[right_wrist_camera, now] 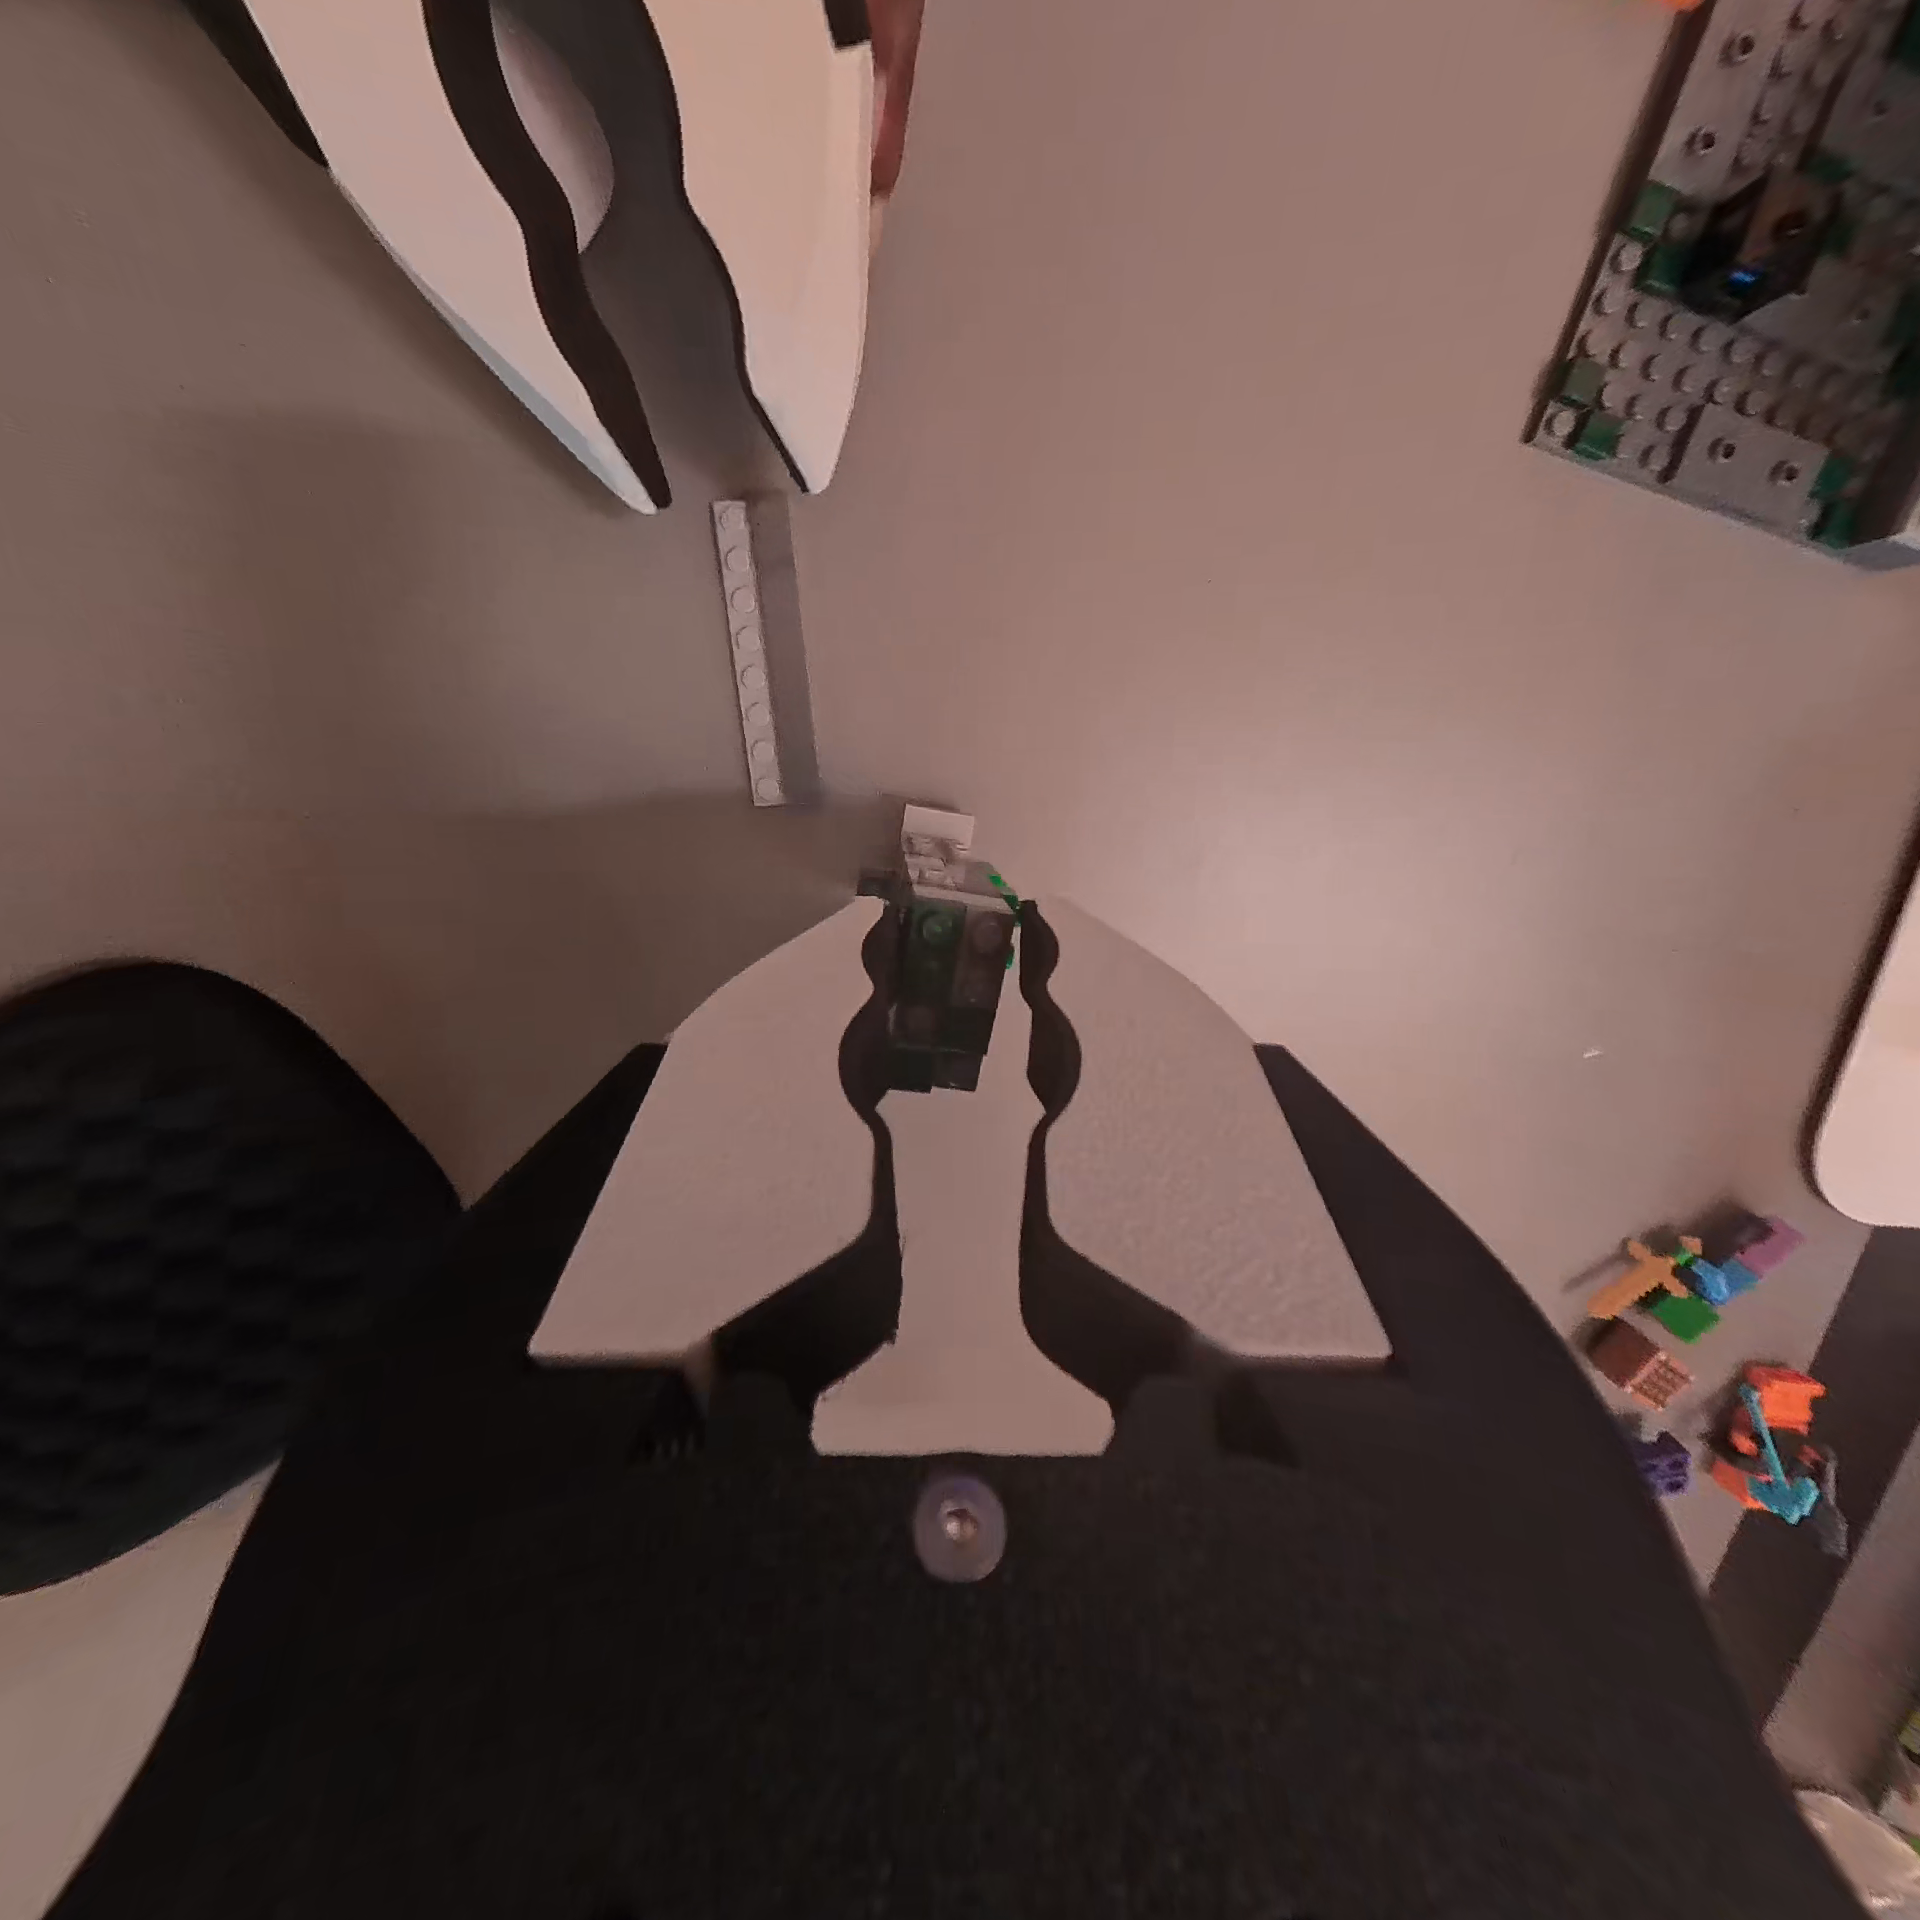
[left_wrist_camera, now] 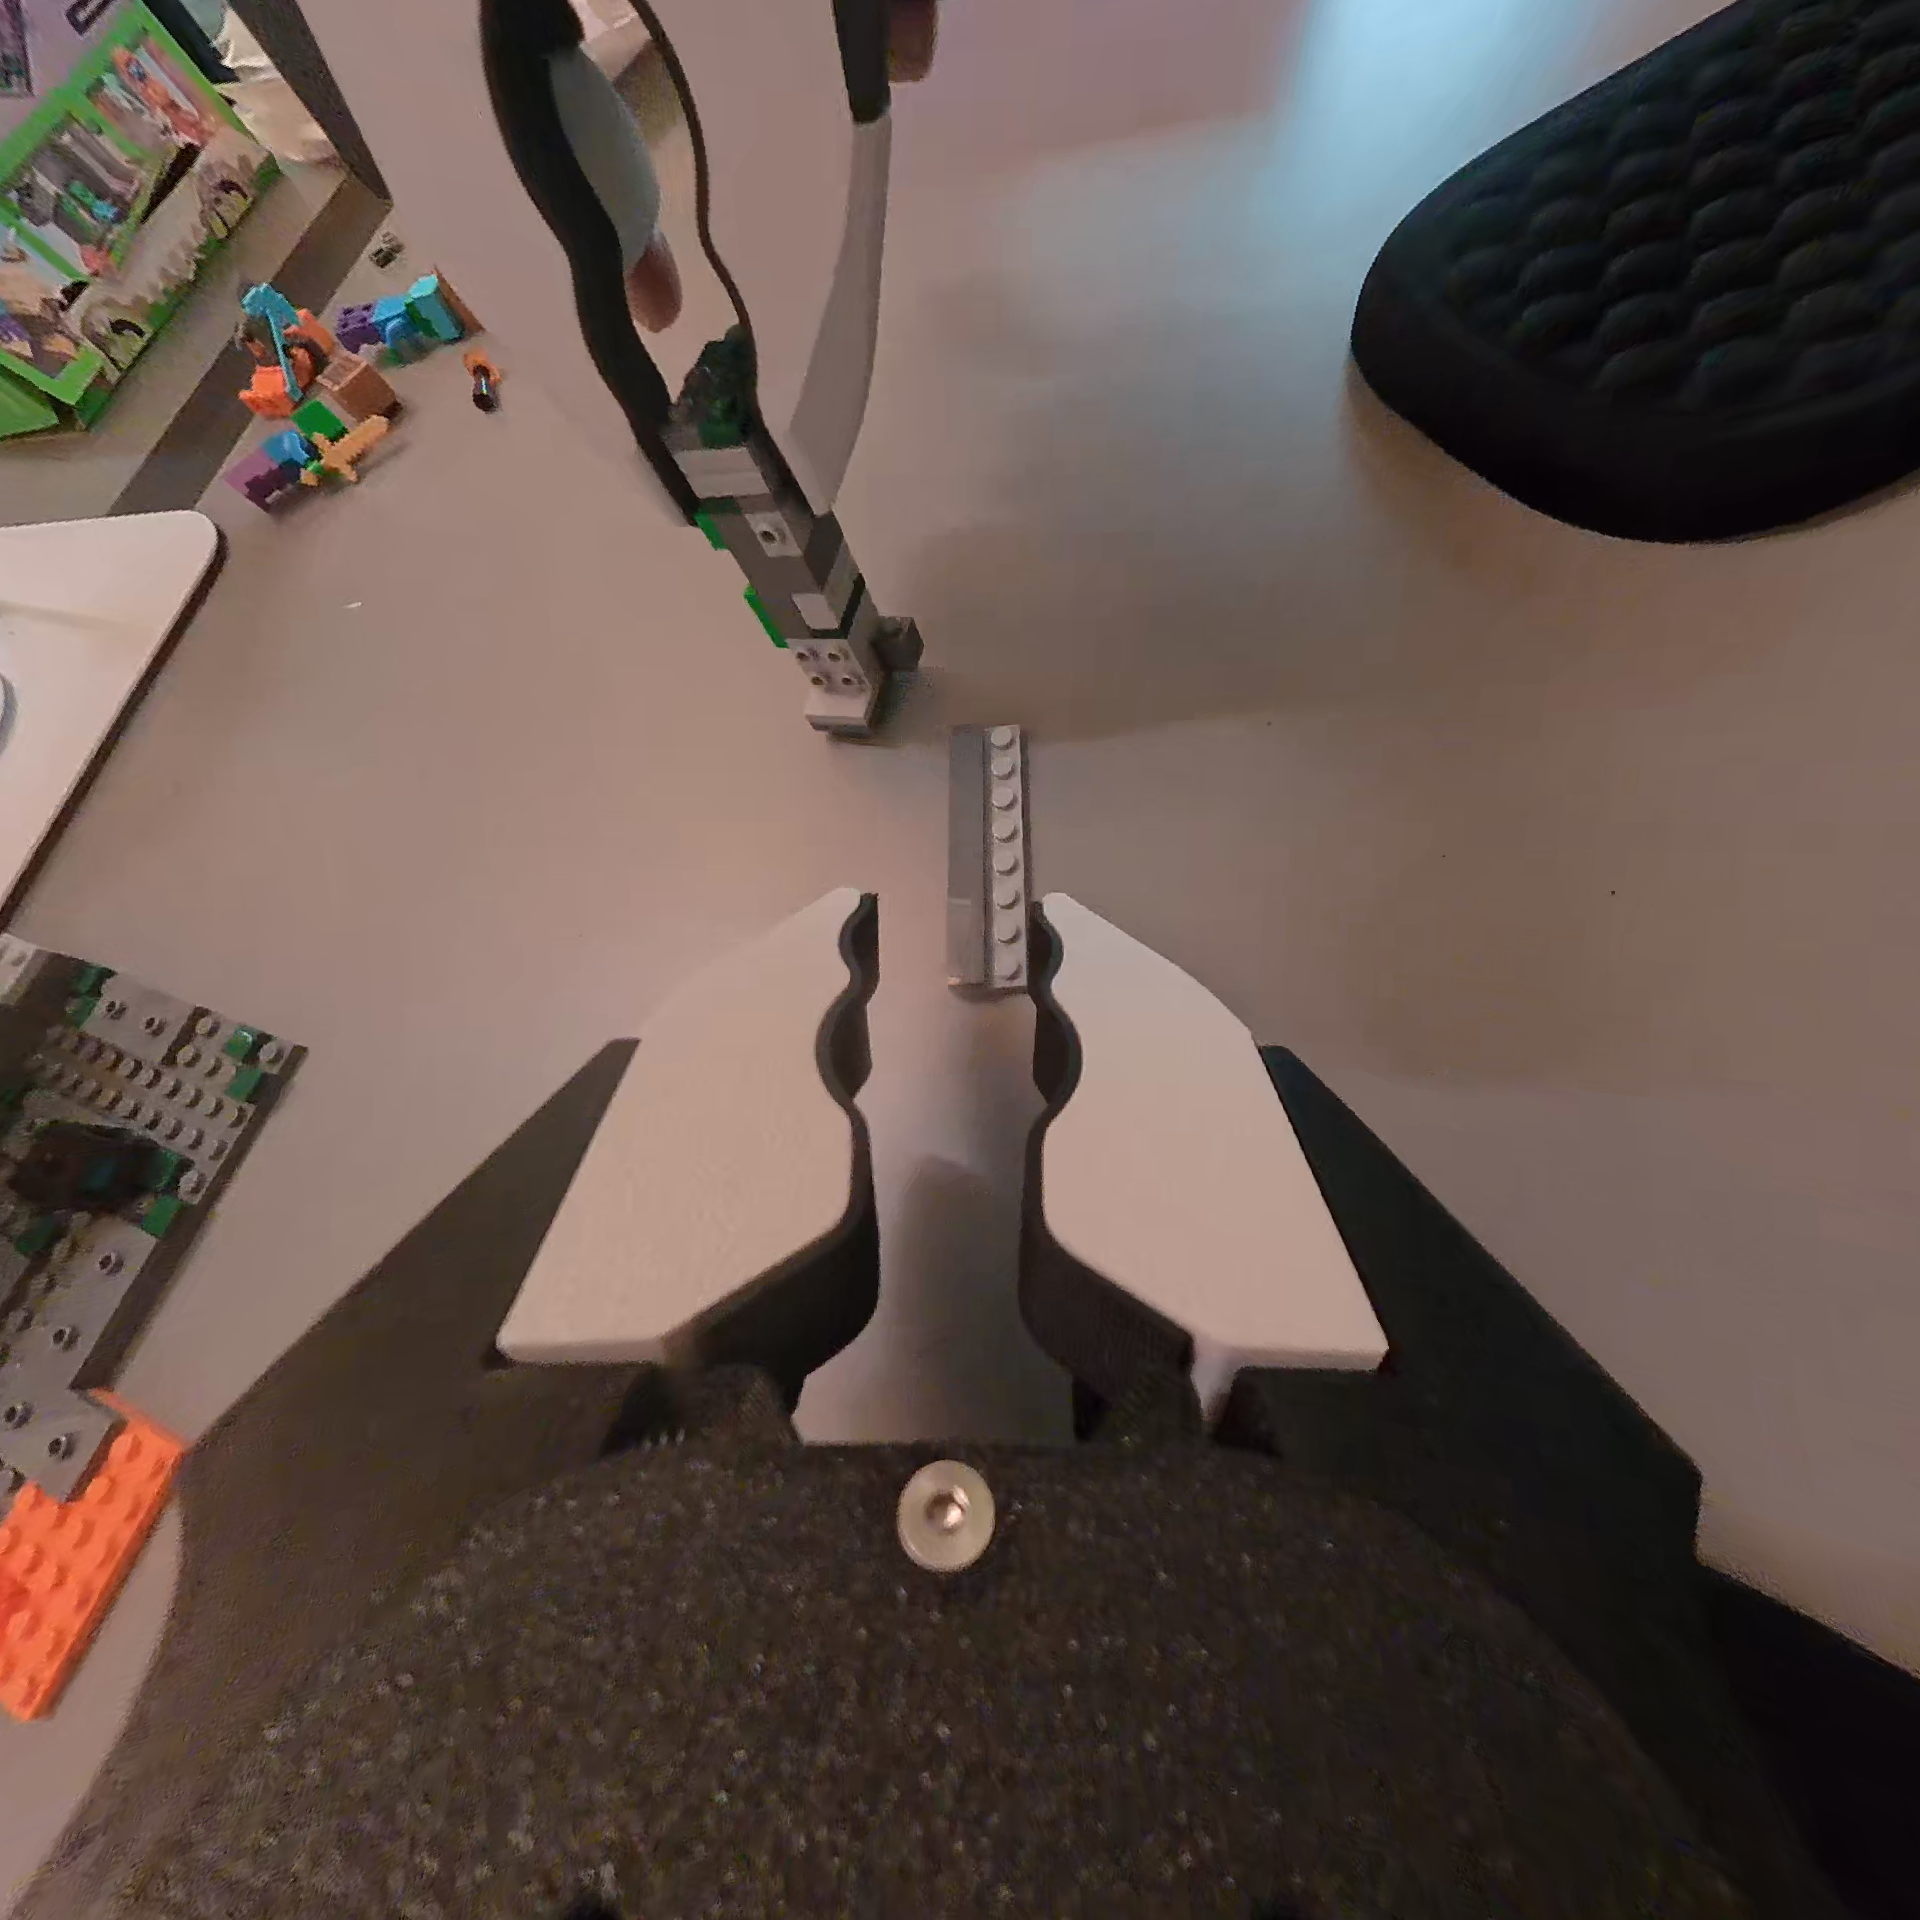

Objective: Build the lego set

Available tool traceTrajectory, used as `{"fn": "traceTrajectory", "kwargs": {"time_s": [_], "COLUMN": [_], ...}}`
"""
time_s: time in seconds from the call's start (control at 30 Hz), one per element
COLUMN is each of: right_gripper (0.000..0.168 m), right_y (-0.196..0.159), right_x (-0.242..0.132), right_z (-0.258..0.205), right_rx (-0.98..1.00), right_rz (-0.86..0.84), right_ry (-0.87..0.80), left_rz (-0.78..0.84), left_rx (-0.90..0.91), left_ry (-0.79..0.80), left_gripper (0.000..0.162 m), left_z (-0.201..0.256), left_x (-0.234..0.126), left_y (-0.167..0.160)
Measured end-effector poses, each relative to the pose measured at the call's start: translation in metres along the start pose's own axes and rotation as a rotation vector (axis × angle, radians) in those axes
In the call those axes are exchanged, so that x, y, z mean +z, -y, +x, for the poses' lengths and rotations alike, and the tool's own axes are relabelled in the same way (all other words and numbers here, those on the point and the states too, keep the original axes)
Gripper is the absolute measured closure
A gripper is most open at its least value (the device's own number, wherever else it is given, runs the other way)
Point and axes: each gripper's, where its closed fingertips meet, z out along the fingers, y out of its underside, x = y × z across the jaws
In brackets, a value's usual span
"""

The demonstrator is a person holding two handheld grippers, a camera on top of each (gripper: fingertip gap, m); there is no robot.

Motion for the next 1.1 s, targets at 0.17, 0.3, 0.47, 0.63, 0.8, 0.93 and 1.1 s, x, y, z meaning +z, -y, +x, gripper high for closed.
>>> {"fn": "traceTrajectory", "kwargs": {"time_s": [0.17, 0.3, 0.47, 0.63, 0.8, 0.93, 1.1], "right_gripper": [0.147, 0.146, 0.14, 0.14, 0.14, 0.142, 0.141], "right_y": [0.001, 0.001, 0.007, 0.035, 0.053, 0.057, 0.049], "right_x": [0.005, 0.005, -0.006, -0.026, -0.01, 0.011, 0.031], "right_z": [-0.001, -0.001, 0.001, -0.012, -0.041, -0.05, -0.038], "right_rx": [-0.016, -0.023, -0.028, -0.092, -0.181, -0.27, -0.306], "right_rz": [-0.009, -0.004, 0.032, 0.09, 0.039, -0.046, -0.161], "right_ry": [0.014, 0.015, -0.009, -0.06, -0.029, -0.007, 0.005], "left_rz": [0.004, 0.004, 0.005, 0.003, -0.005, -0.021, -0.034], "left_rx": [-0.017, -0.016, -0.023, -0.026, -0.034, -0.066, -0.137], "left_ry": [-0.006, -0.008, -0.007, 0.001, 0.026, 0.06, 0.149], "left_gripper": [0.136, 0.136, 0.136, 0.136, 0.137, 0.138, 0.139], "left_z": [-0.001, 0.0, -0.001, -0.004, -0.011, -0.023, -0.049], "left_x": [0.0, 0.001, 0.0, -0.001, -0.003, -0.008, -0.024], "left_y": [-0.001, -0.001, -0.002, -0.003, -0.006, -0.013, -0.023]}}
